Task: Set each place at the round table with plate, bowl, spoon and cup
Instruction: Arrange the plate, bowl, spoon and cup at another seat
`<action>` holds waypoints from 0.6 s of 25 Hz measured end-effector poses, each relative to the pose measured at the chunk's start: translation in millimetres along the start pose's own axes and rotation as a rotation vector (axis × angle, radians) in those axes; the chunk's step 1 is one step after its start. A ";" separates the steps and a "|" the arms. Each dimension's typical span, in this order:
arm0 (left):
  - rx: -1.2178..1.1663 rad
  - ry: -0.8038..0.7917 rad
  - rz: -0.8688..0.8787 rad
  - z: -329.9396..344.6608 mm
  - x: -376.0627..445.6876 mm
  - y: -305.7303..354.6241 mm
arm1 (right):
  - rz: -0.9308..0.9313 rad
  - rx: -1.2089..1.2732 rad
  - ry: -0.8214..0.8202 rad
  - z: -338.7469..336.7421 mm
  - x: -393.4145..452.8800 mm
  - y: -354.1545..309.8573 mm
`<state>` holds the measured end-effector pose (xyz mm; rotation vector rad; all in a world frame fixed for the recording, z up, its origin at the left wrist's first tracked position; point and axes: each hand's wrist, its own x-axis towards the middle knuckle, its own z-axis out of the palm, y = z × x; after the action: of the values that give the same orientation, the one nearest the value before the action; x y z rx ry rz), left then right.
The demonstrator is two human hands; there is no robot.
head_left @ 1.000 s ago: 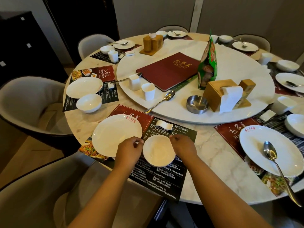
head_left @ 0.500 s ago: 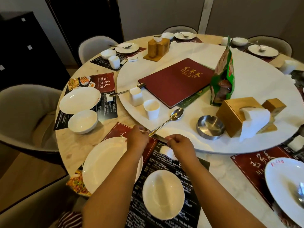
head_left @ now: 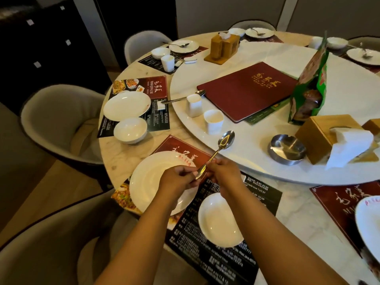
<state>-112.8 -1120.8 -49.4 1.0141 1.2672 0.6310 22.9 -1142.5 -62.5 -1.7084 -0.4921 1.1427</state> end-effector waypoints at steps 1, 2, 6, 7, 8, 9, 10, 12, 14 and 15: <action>0.029 -0.027 0.026 -10.7 -8.8 -4.0 | -0.018 -0.014 -0.022 4.2 -10.0 0.7; 0.079 -0.013 0.057 -22.0 -16.2 -8.2 | -0.030 -0.023 -0.043 8.3 -20.8 0.8; 0.231 0.465 0.117 -66.7 -23.6 -34.9 | -0.015 -0.123 -0.156 25.7 -62.1 7.6; 0.202 0.547 0.085 -78.4 -26.3 -44.2 | -0.003 -0.162 -0.199 32.5 -73.1 13.5; 0.179 0.586 0.044 -86.6 -29.6 -52.0 | 0.005 -0.206 -0.232 38.7 -82.1 20.3; 0.160 0.595 0.011 -91.4 -32.2 -59.5 | 0.010 -0.256 -0.249 44.6 -88.1 27.2; 0.133 0.582 -0.022 -93.9 -34.8 -66.0 | 0.010 -0.310 -0.247 49.7 -91.0 33.7; 0.058 0.544 -0.056 -91.4 -40.7 -70.8 | 0.000 -0.412 -0.222 57.7 -89.5 42.9; -0.003 0.505 -0.064 -88.2 -42.9 -73.0 | -0.006 -0.474 -0.195 63.8 -85.0 48.2; -0.019 0.491 -0.056 -87.8 -42.5 -74.7 | -0.009 -0.499 -0.184 66.5 -83.4 49.9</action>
<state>-217.4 -1167.3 -93.9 0.8285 1.7059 0.8803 -82.8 -1193.3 -72.8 -2.0245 -0.9619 1.2468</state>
